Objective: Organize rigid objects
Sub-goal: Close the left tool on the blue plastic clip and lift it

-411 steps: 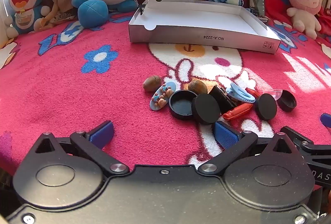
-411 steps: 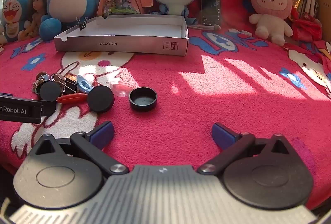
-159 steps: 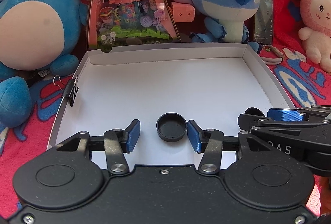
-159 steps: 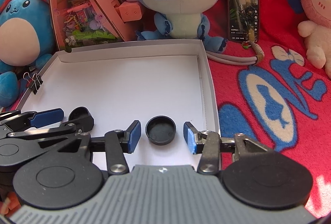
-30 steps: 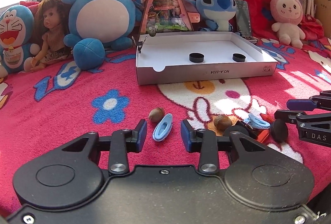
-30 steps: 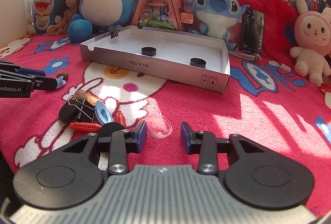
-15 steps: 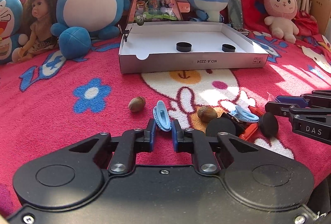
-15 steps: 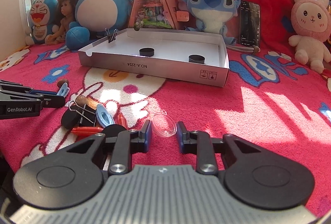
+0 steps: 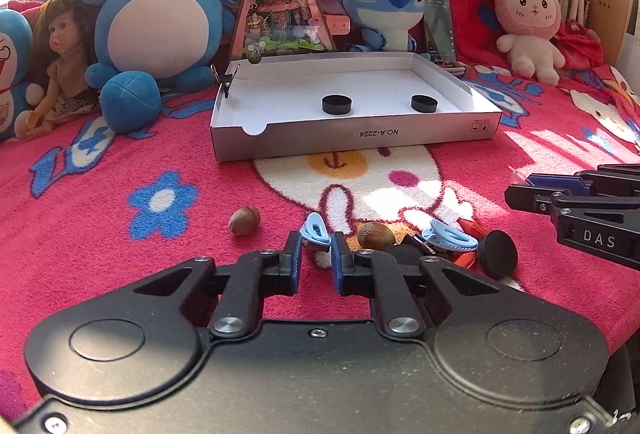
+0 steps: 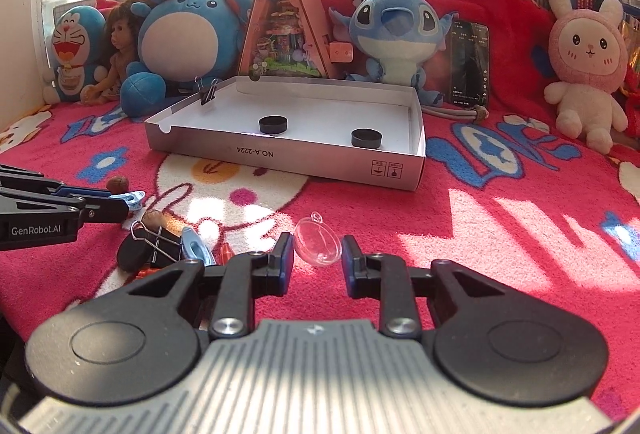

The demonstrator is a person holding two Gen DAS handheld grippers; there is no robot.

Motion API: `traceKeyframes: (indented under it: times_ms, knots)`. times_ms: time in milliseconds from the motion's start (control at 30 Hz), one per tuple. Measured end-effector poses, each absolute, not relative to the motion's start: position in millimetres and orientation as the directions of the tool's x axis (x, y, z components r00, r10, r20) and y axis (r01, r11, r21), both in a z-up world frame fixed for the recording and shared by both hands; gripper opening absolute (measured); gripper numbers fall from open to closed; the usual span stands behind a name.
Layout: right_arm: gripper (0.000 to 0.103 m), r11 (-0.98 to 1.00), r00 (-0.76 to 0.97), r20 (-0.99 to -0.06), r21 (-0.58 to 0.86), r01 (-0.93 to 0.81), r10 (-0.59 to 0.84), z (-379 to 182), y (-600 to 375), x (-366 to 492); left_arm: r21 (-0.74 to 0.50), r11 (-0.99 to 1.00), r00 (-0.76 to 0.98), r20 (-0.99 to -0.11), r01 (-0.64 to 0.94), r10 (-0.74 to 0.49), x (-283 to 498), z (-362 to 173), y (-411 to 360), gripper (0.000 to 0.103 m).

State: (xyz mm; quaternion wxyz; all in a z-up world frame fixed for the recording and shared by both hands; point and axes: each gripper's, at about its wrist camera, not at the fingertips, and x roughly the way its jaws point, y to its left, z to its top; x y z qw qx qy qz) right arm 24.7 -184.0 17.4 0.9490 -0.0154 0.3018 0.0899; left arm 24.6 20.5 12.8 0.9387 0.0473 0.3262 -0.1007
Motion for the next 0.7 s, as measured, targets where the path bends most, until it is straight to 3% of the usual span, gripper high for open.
traceKeyframes:
  times_ms: [167, 300, 333, 367, 400, 700]
  knots:
    - [0.031, 0.984, 0.796, -0.584, 0.024, -0.179, 0.159, 15, -183, 24, 0.061, 0.980, 0.778, -0.618, 0.192, -0.114, 28, 5, 19, 0.031]
    - [0.031, 0.985, 0.794, -0.588, 0.023, -0.173, 0.154, 13, -183, 25, 0.046, 0.980, 0.775, -0.620, 0.194, -0.124, 33, 4, 19, 0.032]
    - [0.031, 0.985, 0.794, -0.588, 0.024, -0.170, 0.152, 13, -184, 25, 0.045, 0.980, 0.774, -0.620, 0.195, -0.126, 35, 3, 19, 0.032]
    - [0.031, 0.985, 0.795, -0.588, 0.025, -0.169, 0.151, 13, -184, 25, 0.042, 0.980, 0.773, -0.621, 0.194, -0.126, 35, 2, 19, 0.019]
    - [0.031, 0.986, 0.795, -0.587, 0.025, -0.167, 0.150, 14, -184, 26, 0.032, 0.980, 0.769, -0.626, 0.195, -0.132, 36, 3, 19, 0.016]
    - [0.031, 0.990, 0.817, -0.564, 0.005, -0.141, 0.119, 28, -189, 37, -0.013, 0.969, 0.777, -0.594, 0.248, -0.207, 51, 39, 14, 0.016]
